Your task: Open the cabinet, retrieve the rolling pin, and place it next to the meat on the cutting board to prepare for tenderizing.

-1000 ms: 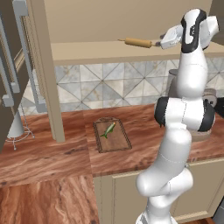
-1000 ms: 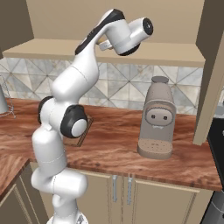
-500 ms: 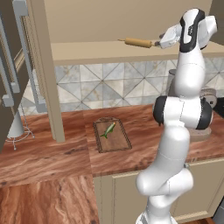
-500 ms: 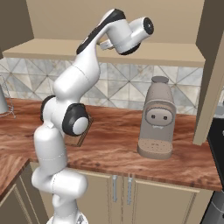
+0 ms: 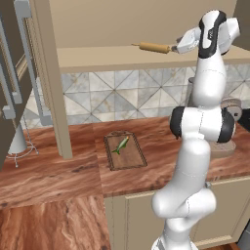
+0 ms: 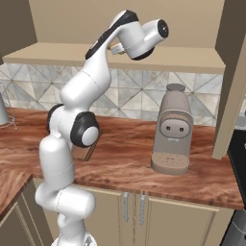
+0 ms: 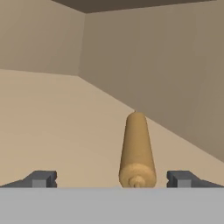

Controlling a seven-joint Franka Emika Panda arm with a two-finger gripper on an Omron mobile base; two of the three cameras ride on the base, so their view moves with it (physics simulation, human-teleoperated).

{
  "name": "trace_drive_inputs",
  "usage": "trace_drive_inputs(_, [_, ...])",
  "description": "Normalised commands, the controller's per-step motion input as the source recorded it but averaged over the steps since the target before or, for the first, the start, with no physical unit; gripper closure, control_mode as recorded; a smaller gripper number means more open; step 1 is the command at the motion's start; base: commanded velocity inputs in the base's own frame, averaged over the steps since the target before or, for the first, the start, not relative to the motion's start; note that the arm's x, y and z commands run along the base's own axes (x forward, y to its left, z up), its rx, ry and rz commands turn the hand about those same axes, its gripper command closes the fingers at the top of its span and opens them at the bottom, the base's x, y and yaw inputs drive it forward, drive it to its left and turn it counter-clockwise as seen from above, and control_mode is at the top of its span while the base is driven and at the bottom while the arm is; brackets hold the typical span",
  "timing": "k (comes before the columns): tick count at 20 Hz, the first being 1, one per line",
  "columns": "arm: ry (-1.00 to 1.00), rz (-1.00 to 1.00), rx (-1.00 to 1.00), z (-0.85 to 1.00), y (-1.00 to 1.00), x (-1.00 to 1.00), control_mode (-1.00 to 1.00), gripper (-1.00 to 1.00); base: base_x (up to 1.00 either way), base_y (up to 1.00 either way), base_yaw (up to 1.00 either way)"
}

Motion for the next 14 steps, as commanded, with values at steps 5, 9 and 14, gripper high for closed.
trace_drive_inputs(5, [0.01, 0.00, 0.00, 0.00, 0.00, 0.28, -1.00, -1.00, 0.00, 0.00, 0.00])
trace_drive_inputs(9, [0.02, 0.00, 0.00, -0.01, 0.00, 0.16, -1.00, -1.00, 0.00, 0.00, 0.00])
trace_drive_inputs(14, [0.01, 0.00, 0.00, -0.10, 0.00, 0.00, -1.00, -1.00, 0.00, 0.00, 0.00])
